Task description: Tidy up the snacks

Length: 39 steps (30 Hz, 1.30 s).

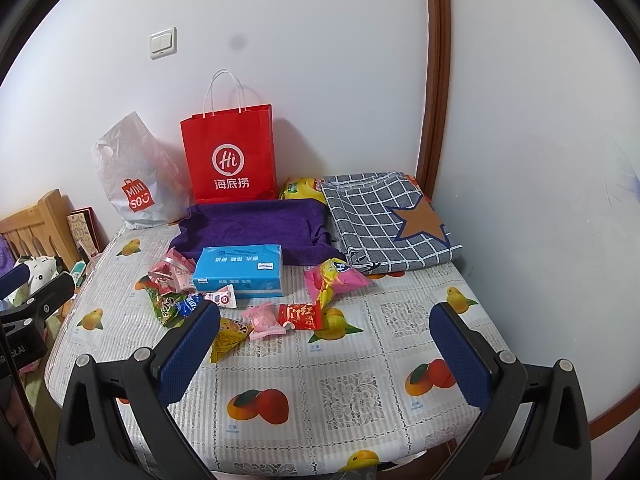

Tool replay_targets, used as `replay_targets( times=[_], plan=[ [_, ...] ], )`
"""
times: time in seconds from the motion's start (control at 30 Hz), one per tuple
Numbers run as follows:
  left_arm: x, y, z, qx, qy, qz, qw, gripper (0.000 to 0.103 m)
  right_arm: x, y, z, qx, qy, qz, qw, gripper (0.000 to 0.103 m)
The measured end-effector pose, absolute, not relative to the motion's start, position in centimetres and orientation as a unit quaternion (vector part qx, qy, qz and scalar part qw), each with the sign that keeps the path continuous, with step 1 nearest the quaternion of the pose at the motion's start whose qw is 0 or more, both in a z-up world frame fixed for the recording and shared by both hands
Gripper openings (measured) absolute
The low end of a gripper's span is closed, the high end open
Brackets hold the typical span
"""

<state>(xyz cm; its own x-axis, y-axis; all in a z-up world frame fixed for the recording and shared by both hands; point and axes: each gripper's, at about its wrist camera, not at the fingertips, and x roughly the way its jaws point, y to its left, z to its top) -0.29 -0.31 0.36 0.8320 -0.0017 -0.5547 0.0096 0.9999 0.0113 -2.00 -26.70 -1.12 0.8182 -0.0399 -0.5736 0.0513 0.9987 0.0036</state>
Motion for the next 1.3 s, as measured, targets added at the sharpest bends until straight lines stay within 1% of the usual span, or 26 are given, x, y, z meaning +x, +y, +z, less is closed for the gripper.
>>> replay_targets(
  times=[1.3],
  plan=[
    [-0.2, -0.3, 1.14, 0.006, 0.279, -0.005, 0.96, 0.103, -1.87, -26.21, -1.45, 0.005, 0.295, -0.019, 0.955, 0.103]
  ],
)
